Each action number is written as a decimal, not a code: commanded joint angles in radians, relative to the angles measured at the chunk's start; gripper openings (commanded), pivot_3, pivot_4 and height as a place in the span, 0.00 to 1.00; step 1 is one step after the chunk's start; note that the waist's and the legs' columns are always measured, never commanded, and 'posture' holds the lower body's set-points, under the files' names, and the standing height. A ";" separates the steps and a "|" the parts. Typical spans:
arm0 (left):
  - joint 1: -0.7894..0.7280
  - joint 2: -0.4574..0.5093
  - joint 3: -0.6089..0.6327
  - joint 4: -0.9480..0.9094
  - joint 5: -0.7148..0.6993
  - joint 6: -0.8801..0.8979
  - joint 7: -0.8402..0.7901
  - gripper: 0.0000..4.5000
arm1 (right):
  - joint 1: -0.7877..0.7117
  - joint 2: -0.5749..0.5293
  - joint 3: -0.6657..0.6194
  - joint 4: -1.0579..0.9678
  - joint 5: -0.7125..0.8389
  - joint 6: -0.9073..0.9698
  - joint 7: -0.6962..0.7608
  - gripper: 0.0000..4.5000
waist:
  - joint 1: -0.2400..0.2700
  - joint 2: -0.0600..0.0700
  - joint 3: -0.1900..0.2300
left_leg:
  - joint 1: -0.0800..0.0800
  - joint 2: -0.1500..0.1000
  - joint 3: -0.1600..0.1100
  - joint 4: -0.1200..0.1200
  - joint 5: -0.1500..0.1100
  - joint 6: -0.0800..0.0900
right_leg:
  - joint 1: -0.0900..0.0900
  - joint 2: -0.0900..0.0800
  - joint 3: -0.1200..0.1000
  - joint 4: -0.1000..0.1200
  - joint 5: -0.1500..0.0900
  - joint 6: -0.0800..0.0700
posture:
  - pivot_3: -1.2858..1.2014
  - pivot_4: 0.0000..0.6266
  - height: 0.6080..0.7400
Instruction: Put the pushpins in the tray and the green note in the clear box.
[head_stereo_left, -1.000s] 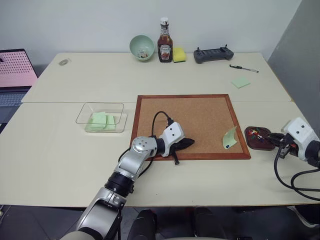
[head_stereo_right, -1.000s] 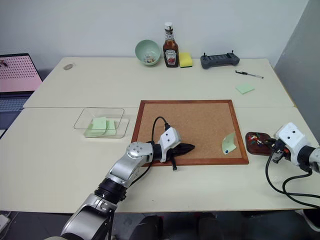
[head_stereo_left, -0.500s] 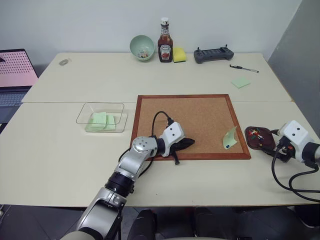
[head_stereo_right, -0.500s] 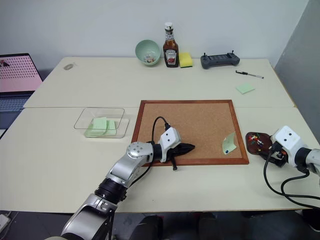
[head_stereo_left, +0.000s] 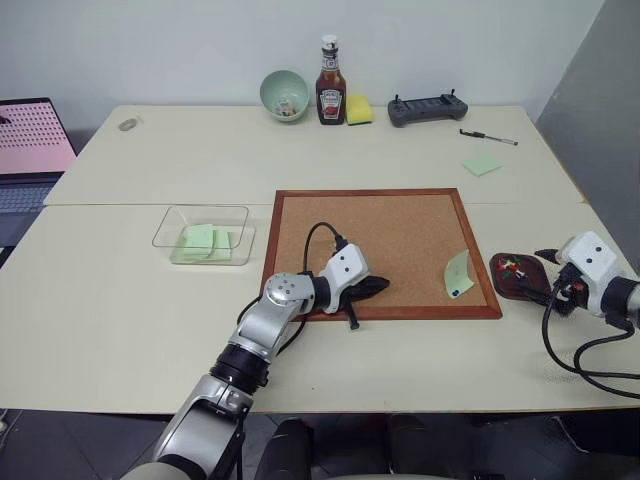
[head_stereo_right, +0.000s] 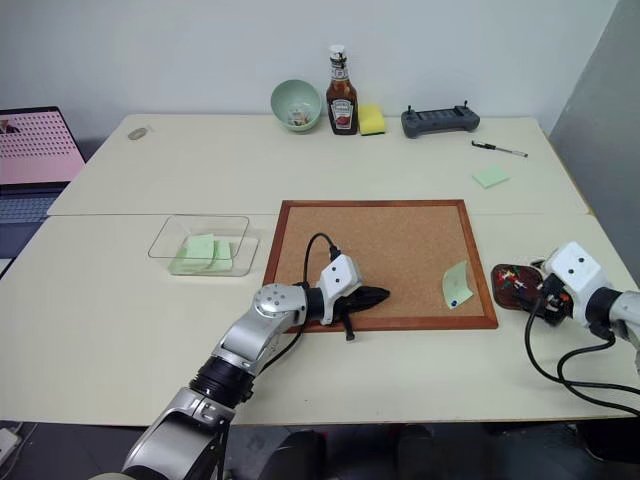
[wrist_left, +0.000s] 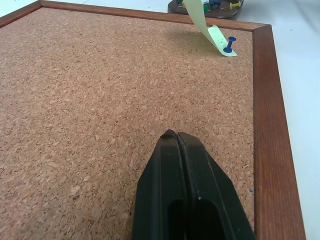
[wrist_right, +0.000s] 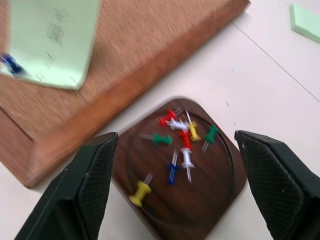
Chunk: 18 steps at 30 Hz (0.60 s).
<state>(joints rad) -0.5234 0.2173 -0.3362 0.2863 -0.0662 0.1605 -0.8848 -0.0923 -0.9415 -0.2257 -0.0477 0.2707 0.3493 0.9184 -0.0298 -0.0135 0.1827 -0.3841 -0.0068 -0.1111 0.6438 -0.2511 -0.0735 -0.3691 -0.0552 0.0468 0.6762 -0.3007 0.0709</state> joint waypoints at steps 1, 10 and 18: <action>0.012 -0.002 -0.012 0.021 0.014 0.001 -0.001 0.00 | 0.034 -0.002 -0.012 -0.161 0.095 0.129 0.029 0.88 | 0.001 0.000 0.000 | 0.000 0.000 0.000 0.000 0.000 0.000 | 0.000 0.000 0.000 0.000 0.000 0.000 | 0.52 0.24 1.00; 0.014 0.002 -0.012 0.017 0.014 0.003 -0.002 0.00 | 0.010 0.084 0.105 -0.250 0.098 0.193 -0.018 0.88 | 0.000 0.000 0.000 | 0.000 0.000 0.000 0.000 0.000 0.000 | 0.000 0.000 0.000 0.000 0.000 0.000 | 0.52 0.24 1.00; 0.019 0.005 -0.013 0.010 0.015 0.005 0.001 0.00 | -0.048 0.117 0.181 -0.140 0.025 0.119 -0.027 0.79 | 0.000 0.000 0.000 | 0.000 0.000 0.000 0.000 0.000 0.000 | 0.000 0.000 -0.001 0.000 0.000 0.000 | 0.52 0.24 1.00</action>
<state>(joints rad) -0.5233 0.2192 -0.3364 0.2853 -0.0662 0.1598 -0.8841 -0.1186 -0.8234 -0.0443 -0.2042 0.3151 0.5066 0.8924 -0.0295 -0.0137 0.1829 -0.3842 -0.0066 -0.1115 0.6437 -0.2512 -0.0735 -0.3693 -0.0551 0.0461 0.6758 -0.3008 0.0710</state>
